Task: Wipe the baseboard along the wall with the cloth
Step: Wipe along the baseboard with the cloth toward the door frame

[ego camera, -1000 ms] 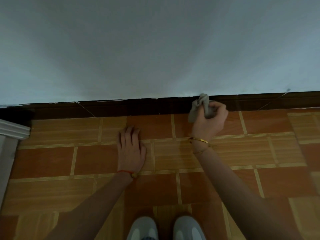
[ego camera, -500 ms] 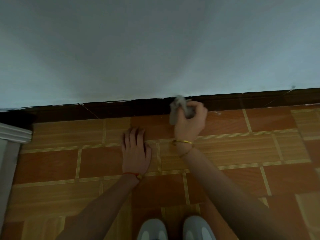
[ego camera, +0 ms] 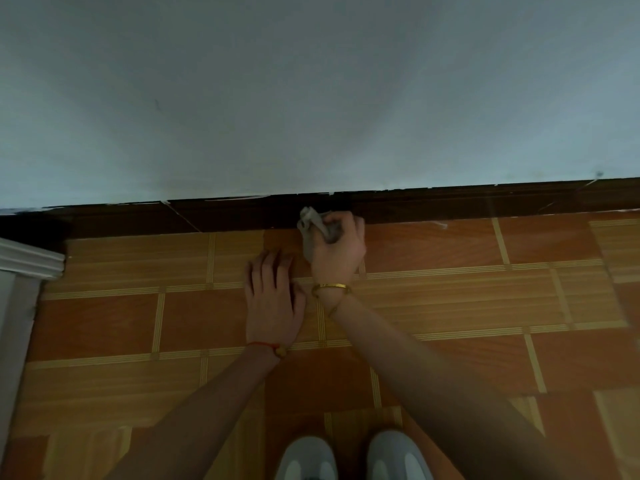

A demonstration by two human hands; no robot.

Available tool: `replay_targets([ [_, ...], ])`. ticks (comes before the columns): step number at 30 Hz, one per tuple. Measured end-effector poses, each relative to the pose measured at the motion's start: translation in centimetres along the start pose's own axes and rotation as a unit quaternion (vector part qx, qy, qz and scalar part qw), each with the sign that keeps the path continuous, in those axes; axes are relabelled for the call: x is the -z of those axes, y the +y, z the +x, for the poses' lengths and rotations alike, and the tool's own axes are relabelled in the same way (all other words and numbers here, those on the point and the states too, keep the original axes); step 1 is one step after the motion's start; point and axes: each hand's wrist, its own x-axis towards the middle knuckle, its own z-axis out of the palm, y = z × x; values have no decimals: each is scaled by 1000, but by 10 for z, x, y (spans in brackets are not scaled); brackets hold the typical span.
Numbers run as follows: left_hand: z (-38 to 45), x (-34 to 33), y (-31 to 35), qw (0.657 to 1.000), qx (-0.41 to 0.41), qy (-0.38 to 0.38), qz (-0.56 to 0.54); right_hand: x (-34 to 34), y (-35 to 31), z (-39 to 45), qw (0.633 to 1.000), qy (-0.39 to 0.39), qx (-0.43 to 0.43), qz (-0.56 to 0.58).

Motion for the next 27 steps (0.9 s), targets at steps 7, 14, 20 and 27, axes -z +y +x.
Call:
replay_targets([
  [7, 0, 2, 1, 1000, 6, -5, -10, 50, 32, 39, 979, 139, -133, -71],
  [14, 0, 0, 0, 1000, 1, -1, 0, 37, 0, 26, 995, 83, -47, -20],
  [20, -1, 0, -1, 1000, -2, 2, -2, 41, -15, 26, 995, 92, -13, 26],
  [27, -1, 0, 0, 1000, 5, 1, -13, 88, 4, 62, 975, 217, -56, 8],
])
